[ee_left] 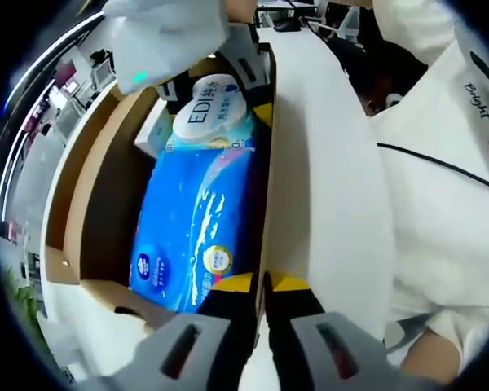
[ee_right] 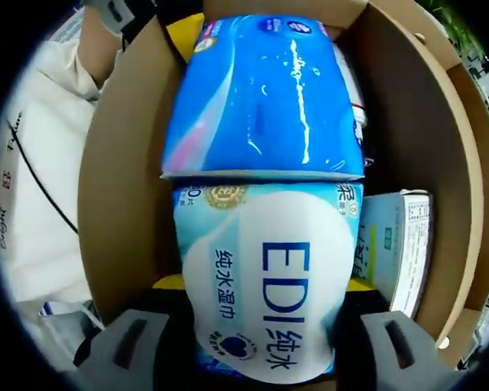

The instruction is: Operate the shoe box by opening the lid, removing the specified soft item, and placing it in the target area until the item is outside and the box remains undamaged.

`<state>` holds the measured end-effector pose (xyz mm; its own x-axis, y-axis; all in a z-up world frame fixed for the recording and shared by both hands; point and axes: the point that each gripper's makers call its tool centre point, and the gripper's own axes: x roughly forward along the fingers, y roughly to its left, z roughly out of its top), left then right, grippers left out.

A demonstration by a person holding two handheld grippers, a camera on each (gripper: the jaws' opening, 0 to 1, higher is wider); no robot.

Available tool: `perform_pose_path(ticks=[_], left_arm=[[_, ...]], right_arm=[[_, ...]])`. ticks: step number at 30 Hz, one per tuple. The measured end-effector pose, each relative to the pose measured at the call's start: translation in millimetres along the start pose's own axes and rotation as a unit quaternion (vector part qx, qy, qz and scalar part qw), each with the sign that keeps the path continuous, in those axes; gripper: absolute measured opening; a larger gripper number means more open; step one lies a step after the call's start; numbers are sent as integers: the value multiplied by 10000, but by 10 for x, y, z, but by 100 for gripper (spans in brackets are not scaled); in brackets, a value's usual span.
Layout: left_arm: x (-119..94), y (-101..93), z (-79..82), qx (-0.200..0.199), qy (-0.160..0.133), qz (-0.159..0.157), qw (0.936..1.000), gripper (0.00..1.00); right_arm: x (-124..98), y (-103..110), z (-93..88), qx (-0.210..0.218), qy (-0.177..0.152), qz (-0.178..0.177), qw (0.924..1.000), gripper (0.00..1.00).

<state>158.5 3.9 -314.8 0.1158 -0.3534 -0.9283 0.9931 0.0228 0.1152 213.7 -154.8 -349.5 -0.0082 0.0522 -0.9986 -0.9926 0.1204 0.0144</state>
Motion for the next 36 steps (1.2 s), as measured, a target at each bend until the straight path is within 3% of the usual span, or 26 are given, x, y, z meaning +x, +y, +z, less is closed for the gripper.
perform_pose_path(ticks=[8, 15, 18, 36], left_arm=[[-4, -3, 0, 37, -35, 8, 10000, 3], [-3, -6, -4, 70, -25, 15, 10000, 3], [-5, -9, -6, 88, -32, -8, 10000, 3], [-4, 9, 3, 52, -31, 38, 10000, 3]], right_arm=[[-35, 99, -16, 90, 27, 131, 9999, 65], [-88, 72, -4, 211, -196, 92, 9995, 65], [-92, 140, 6, 6, -183, 123, 9998, 65], [-392, 182, 111, -80, -443, -457, 9979, 64]])
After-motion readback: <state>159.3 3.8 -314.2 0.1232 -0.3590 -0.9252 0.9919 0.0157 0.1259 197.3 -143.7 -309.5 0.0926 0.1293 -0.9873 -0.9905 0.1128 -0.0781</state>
